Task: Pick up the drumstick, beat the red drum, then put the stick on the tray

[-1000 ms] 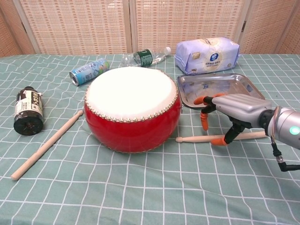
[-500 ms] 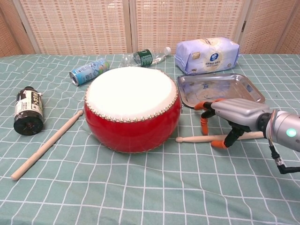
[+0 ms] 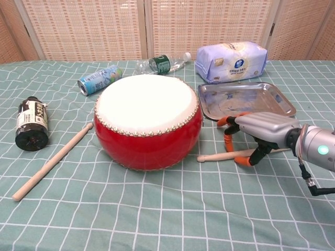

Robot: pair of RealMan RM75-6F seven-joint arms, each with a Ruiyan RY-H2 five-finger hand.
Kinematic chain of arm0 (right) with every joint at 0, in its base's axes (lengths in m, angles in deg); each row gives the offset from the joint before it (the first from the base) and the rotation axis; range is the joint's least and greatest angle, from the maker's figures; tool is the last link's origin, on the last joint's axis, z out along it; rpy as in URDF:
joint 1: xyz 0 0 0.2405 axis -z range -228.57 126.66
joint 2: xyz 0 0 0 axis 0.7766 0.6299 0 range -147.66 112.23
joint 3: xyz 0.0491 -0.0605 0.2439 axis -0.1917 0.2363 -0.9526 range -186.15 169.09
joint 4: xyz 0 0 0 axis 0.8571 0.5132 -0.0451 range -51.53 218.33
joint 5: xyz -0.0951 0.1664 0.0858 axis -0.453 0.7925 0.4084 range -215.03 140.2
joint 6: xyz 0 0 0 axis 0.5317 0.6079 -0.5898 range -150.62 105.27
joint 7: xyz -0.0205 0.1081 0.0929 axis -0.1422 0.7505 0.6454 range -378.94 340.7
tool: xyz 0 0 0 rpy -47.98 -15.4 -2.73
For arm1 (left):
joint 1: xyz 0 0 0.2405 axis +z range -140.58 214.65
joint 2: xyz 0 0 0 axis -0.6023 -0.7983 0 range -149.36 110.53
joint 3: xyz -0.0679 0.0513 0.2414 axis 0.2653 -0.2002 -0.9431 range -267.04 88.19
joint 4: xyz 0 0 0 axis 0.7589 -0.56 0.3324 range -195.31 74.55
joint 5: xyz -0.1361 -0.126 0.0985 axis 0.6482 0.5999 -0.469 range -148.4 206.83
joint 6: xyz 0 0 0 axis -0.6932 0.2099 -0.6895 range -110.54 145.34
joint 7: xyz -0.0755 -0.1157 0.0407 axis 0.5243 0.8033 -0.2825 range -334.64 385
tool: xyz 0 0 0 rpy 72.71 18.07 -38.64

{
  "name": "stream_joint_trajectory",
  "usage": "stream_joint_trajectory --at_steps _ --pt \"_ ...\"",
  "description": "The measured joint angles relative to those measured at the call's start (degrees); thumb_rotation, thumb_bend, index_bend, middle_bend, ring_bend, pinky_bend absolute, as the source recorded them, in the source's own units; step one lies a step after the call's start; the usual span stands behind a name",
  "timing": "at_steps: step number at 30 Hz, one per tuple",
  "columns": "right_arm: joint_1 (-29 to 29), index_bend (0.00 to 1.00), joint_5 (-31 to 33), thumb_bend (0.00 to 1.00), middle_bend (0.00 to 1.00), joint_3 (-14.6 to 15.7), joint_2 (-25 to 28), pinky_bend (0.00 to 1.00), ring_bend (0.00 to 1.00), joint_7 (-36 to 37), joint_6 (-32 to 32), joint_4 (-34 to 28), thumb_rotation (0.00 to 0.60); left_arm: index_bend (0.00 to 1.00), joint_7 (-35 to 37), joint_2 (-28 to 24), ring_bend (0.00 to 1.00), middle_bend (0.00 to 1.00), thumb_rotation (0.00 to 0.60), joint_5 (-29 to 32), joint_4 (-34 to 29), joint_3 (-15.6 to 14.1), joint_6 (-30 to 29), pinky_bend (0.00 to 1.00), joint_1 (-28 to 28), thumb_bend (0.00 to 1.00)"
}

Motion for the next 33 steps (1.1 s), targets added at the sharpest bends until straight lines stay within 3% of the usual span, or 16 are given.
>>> stream_joint_trajectory --at_steps 5,8,14,19,27,33 --pt "1.0 0.59 -1.6 0.44 0.11 -0.6 2.0 0.0 0.0 5.7 2.2 -2.0 0.6 0.03 0.1 0.2 0.0 0.0 0.6 -0.1 0.3 0.0 -0.2 0.05 0.1 0.28" --pt "1.8 0.58 -3.0 0.44 0.12 -1.2 4.0 0.0 0.0 12.8 3.2 -3.5 0.6 0.03 0.0 0.1 0.0 0.0 0.6 -0.3 0.0 0.0 -0.2 0.05 -0.1 0.28" --pt "3.2 0.54 -8.6 0.45 0.14 -1.6 8.3 0.0 0.0 33.9 6.0 -5.0 0.6 0.03 -1.2 -0.2 0.0 0.0 0.6 -1.0 -1.4 0.1 -0.3 0.05 -0.4 0.28" --pt "3.8 0.54 -13.3 0.45 0.17 -1.3 10.1 0.02 0.01 57.1 8.9 -3.5 0.6 0.03 -2.5 -0.6 0.0 0.0 0.6 -1.3 -2.9 0.0 -0.1 0.05 -0.7 0.28" --pt "3.3 0.53 -20.7 0.45 0.21 1.1 8.6 0.12 0.11 95.3 13.6 7.6 0.6 0.03 -3.7 -1.3 0.0 0.0 0.6 -1.1 -4.2 -0.1 0.2 0.05 -0.8 0.28" --pt "2.2 0.51 -24.9 0.45 0.25 4.1 4.3 0.16 0.16 116.5 16.8 20.3 0.6 0.03 -4.1 -1.2 0.0 0.0 0.6 -1.1 -4.5 -0.3 0.5 0.05 -0.8 0.28"
